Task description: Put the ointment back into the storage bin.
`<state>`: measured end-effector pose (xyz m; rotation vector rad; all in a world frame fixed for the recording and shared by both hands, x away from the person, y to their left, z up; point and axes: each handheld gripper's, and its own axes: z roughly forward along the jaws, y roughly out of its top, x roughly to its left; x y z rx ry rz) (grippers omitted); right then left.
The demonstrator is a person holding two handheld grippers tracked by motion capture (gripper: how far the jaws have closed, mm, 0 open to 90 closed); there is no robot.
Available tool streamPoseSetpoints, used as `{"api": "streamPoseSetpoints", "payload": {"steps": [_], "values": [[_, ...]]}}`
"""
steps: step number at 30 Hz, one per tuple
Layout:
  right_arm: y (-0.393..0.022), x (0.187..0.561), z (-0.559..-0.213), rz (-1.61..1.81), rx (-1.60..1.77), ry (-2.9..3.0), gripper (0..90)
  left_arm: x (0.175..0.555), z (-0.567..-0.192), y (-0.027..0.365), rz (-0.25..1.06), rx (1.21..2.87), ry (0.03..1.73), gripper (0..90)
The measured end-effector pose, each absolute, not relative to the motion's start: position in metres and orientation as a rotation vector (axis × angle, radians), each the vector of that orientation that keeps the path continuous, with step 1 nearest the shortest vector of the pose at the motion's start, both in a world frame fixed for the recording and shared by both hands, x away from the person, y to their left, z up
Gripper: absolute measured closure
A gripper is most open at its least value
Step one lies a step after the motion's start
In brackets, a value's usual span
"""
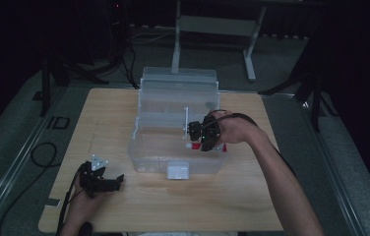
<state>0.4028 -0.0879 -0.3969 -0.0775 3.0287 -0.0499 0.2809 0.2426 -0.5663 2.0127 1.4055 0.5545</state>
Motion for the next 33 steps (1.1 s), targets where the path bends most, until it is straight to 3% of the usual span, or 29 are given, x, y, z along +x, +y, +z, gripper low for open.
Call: {"api": "streamPoseSetpoints", "payload": {"steps": [8,11,18,33], "values": [[-0.086,0.404,-0.405,-0.078,-0.073,3.044,68.5,0.281,-0.566,0.243,0.554,2.013,1.405,2.7],[-0.088,0.406,-0.405,-0.077,-0.061,3.028,53.8,0.281,-0.566,0.243,0.554,2.012,1.405,2.7],[-0.113,0.402,-0.384,0.035,0.02,2.954,43.6,0.281,-0.566,0.242,0.553,2.016,1.401,2.8],[-0.181,0.353,-0.379,0.266,0.166,2.894,38.2,0.281,-0.566,0.242,0.553,2.016,1.401,2.7]]}}
